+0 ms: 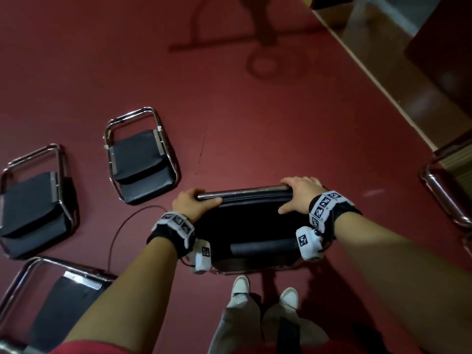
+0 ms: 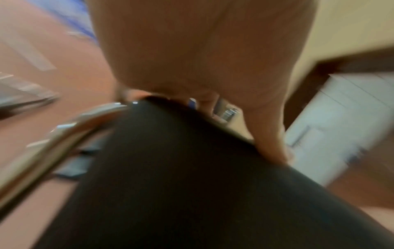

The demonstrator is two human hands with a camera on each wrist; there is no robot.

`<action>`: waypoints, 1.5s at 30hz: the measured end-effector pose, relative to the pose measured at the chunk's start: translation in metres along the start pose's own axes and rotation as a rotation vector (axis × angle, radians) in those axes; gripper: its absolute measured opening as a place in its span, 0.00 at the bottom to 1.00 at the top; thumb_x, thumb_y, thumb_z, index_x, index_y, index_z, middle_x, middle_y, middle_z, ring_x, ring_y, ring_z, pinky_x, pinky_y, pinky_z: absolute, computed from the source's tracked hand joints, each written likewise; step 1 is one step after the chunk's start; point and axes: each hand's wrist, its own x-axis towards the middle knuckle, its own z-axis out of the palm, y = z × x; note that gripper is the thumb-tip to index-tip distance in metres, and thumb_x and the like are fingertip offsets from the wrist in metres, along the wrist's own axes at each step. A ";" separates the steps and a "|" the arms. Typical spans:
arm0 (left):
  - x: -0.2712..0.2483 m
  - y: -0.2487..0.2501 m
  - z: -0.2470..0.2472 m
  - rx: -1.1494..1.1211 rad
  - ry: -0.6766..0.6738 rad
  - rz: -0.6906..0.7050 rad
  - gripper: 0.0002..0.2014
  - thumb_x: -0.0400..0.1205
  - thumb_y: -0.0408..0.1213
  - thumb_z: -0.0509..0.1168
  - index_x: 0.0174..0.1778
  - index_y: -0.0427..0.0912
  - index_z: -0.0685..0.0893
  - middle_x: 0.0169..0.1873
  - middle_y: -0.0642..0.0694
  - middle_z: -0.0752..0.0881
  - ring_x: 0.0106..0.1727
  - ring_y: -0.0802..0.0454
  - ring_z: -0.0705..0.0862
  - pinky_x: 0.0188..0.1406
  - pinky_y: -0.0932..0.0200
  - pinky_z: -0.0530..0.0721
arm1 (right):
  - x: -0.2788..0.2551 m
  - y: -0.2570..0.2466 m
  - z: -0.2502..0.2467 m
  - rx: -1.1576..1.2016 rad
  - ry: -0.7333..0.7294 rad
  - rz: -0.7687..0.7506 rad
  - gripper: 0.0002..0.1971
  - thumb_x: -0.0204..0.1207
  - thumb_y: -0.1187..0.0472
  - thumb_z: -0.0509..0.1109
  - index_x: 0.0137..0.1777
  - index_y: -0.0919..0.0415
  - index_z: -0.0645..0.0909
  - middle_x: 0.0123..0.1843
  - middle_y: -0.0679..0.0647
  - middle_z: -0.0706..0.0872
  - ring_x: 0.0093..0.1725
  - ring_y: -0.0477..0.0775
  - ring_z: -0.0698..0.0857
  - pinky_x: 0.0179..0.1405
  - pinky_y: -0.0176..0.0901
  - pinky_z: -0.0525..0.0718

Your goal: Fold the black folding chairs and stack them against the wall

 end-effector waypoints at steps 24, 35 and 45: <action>0.035 -0.010 0.017 -0.552 0.015 -0.105 0.34 0.79 0.38 0.76 0.79 0.39 0.71 0.64 0.46 0.80 0.62 0.52 0.79 0.57 0.64 0.74 | -0.015 0.059 0.037 0.698 0.308 0.530 0.58 0.43 0.33 0.85 0.77 0.41 0.67 0.72 0.51 0.72 0.71 0.57 0.76 0.71 0.58 0.79; 0.025 0.036 0.053 -0.476 -0.045 -0.009 0.36 0.78 0.34 0.77 0.81 0.40 0.69 0.72 0.42 0.79 0.69 0.49 0.79 0.63 0.61 0.73 | -0.087 0.109 0.081 0.937 0.508 0.582 0.42 0.51 0.38 0.86 0.67 0.38 0.74 0.67 0.48 0.75 0.68 0.53 0.77 0.69 0.54 0.79; -0.028 0.117 0.144 -0.292 -0.087 0.196 0.35 0.76 0.37 0.79 0.78 0.40 0.73 0.66 0.43 0.82 0.63 0.51 0.81 0.51 0.70 0.76 | -0.181 0.204 0.116 1.237 0.652 0.561 0.24 0.68 0.50 0.81 0.59 0.57 0.78 0.45 0.39 0.82 0.42 0.33 0.82 0.49 0.41 0.79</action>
